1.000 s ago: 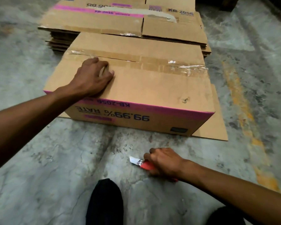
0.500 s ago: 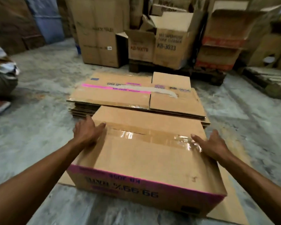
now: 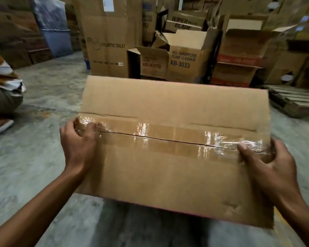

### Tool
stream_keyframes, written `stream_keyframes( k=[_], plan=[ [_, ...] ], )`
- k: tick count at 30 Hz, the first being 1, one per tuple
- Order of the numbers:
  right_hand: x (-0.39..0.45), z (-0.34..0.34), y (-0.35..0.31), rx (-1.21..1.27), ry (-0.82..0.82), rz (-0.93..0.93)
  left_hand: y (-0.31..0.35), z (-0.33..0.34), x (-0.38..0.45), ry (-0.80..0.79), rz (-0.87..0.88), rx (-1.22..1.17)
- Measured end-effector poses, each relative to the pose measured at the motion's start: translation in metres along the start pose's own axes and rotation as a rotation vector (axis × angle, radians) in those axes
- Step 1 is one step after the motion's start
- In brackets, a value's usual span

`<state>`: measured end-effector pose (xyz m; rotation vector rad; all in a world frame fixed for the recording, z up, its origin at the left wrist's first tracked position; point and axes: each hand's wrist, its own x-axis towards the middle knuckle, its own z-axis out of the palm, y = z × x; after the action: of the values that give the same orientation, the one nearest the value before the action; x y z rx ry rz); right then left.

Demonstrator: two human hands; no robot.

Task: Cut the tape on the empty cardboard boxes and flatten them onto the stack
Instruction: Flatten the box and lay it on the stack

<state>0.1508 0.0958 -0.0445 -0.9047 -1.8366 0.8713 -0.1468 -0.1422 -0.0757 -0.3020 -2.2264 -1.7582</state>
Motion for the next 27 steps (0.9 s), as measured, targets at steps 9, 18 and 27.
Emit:
stream_keyframes(
  k=[9, 18, 27],
  plan=[
    [-0.026, 0.038, 0.069, 0.005, -0.026, 0.106, -0.051, 0.013, -0.046, 0.067, -0.326, 0.019],
    [0.009, 0.034, 0.044, 0.096, 0.142, 0.227, -0.034, 0.005, -0.028, 0.156, -0.212, -0.003],
    [0.037, 0.018, 0.008, 0.639, -0.033, 0.521, -0.011, 0.002, 0.002, 0.269, -0.534, -0.717]
  ],
)
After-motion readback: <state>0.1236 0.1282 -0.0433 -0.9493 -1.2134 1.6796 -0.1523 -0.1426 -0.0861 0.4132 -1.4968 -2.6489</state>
